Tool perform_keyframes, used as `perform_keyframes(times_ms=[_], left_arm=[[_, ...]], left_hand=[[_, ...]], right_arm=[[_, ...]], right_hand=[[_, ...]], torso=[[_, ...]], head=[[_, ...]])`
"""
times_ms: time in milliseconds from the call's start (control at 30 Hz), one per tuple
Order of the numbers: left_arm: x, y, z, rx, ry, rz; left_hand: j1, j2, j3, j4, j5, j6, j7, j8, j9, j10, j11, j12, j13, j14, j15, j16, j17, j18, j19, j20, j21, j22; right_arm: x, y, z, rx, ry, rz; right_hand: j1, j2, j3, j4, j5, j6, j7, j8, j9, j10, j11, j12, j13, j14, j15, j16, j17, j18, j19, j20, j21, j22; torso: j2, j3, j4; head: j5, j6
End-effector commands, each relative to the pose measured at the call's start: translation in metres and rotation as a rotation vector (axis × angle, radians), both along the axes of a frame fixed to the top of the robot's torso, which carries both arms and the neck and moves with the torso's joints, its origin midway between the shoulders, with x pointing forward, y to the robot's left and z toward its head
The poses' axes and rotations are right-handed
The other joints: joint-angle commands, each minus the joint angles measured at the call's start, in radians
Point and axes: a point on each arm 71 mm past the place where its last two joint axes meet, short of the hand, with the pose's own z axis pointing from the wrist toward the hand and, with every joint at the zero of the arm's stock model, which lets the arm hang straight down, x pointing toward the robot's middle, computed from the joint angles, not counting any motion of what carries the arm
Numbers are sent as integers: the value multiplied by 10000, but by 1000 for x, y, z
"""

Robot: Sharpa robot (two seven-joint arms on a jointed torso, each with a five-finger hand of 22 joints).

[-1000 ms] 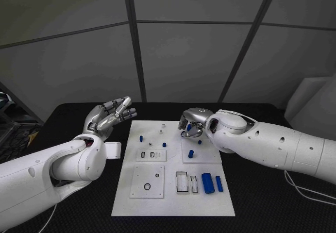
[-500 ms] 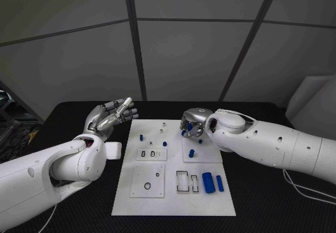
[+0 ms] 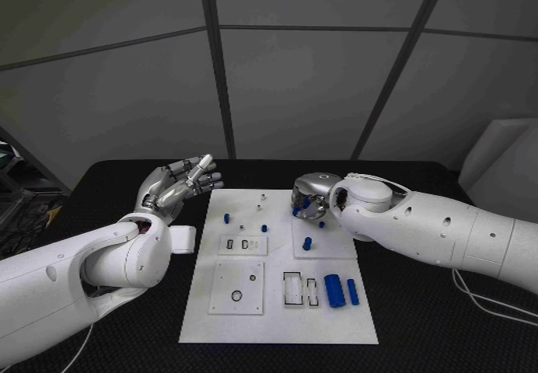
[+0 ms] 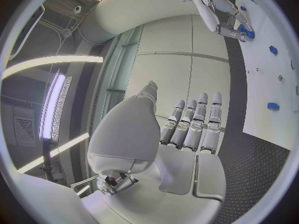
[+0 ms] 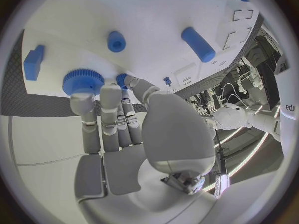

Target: Assemble the parts on the task board

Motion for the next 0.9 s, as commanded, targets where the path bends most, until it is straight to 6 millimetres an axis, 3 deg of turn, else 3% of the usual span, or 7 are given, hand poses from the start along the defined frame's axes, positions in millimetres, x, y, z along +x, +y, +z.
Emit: perform_keyframes(times_ms=[33, 267, 333, 533, 700, 900], left_arm=[[-1, -2, 2, -42, -95, -181], [-1, -2, 2, -40, -89, -182], [-1, -2, 2, -37, -88, -176], [-1, 0, 2, -23, -81, -149], [1, 2, 1, 4, -74, -89], [2, 4, 1, 39, -66, -11]], left_hand=[[7, 80, -6, -69, -30, 70, 818, 10, 16, 58, -7, 30, 10, 74, 21, 69, 10, 314, 72, -2, 60, 16], [9, 83, -6, -72, -31, 76, 818, 10, 16, 65, -7, 30, 10, 78, 20, 69, 9, 316, 77, -2, 63, 16], [9, 83, -6, -72, -31, 76, 818, 10, 16, 65, -7, 30, 10, 78, 20, 69, 9, 316, 77, -2, 63, 16], [12, 85, -6, -77, -31, 77, 817, 9, 16, 66, -8, 29, 10, 81, 19, 69, 9, 316, 80, -2, 66, 17], [15, 87, -6, -80, -31, 71, 817, 8, 15, 69, -8, 29, 10, 83, 19, 69, 8, 317, 83, -1, 67, 17], [20, 88, -6, -87, -31, 87, 817, 8, 16, 86, -9, 29, 11, 85, 19, 68, 7, 317, 83, -1, 68, 16]], right_arm=[[1, 2, 1, -79, 42, 134], [3, 3, 1, 43, -36, 154], [3, 4, 1, 83, -90, 117], [3, 5, 5, 472, -571, 65], [0, 8, 13, 1103, -1195, 124], [3, 16, 20, 1607, -1721, 66]], right_hand=[[46, 46, 139, 49, -71, 151, -29, 52, 19, 179, -21, 71, 13, 169, -8, 347, 347, -130, 185, 0, 214, 310], [52, 128, 320, 146, -191, 376, -69, 110, 41, 459, -85, 97, 20, 244, -52, 1002, 997, -232, 486, -32, 629, 922], [109, 183, 428, 157, -430, 471, -92, 131, 48, 565, -108, 98, 23, 264, -76, 1255, 1239, -274, 610, -51, 799, 1173], [264, 253, 661, 112, -571, 673, -83, 190, 69, 782, -149, 119, 47, 273, -97, 1639, 1594, -324, 750, -78, 1031, 1494], [322, 231, 772, 73, -548, 782, -84, 224, 79, 900, -168, 119, 61, 272, -108, 1873, 1815, -359, 839, -92, 1180, 1708], [343, 188, 863, 49, -465, 794, -73, 208, 71, 920, -160, 78, 59, 277, -103, 2078, 2014, -389, 909, -92, 1300, 1882]], torso=[[16, -8, 4], [32, -7, 1], [34, -8, -1], [24, -19, -54], [15, -7, -78], [27, -18, -19]], head=[[1, -10], [15, -16], [16, -17], [27, 7], [73, 15], [88, 84]])
